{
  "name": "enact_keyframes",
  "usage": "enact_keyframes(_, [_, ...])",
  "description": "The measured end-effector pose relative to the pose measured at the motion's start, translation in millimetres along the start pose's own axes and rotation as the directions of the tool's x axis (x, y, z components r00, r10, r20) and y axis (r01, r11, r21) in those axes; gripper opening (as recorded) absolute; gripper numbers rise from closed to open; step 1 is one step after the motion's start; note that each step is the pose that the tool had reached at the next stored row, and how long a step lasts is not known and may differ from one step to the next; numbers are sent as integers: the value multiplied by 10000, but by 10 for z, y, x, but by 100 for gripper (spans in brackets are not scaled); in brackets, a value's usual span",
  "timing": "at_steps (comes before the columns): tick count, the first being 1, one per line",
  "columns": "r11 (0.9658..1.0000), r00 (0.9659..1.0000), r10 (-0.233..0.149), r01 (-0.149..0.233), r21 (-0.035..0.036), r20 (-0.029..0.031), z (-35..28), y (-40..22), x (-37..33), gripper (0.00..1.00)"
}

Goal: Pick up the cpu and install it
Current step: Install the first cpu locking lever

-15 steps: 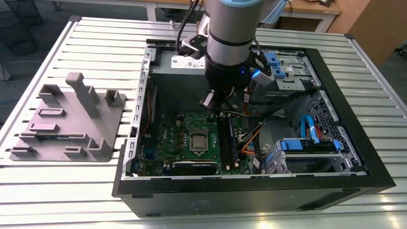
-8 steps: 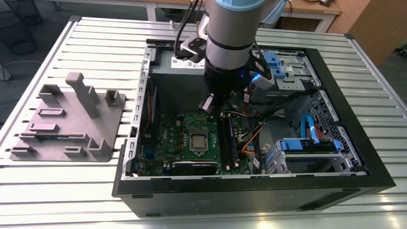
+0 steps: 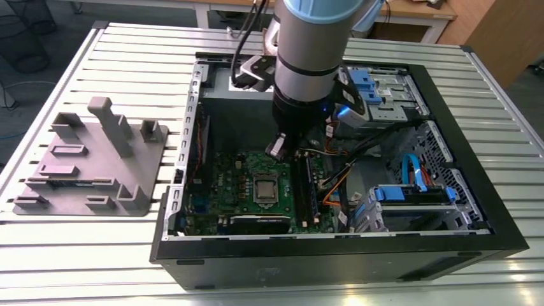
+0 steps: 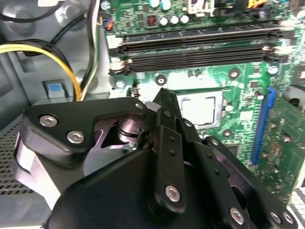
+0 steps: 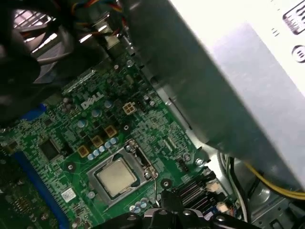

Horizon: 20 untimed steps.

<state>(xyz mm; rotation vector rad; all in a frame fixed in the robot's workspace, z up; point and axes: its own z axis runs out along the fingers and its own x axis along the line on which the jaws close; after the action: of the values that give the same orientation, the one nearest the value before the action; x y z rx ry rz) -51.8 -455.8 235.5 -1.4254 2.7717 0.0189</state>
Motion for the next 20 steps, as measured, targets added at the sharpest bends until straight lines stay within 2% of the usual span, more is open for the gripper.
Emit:
enact_keyframes(11, [10000, 10000, -17, 17, -1, 1, -4, -141, 203, 11])
enact_keyframes(16, [10000, 10000, -17, 17, 0, 0, -5, -143, 207, 11])
enact_keyframes(20, [9998, 9998, 176, -176, 5, 0, 9, -120, 224, 11])
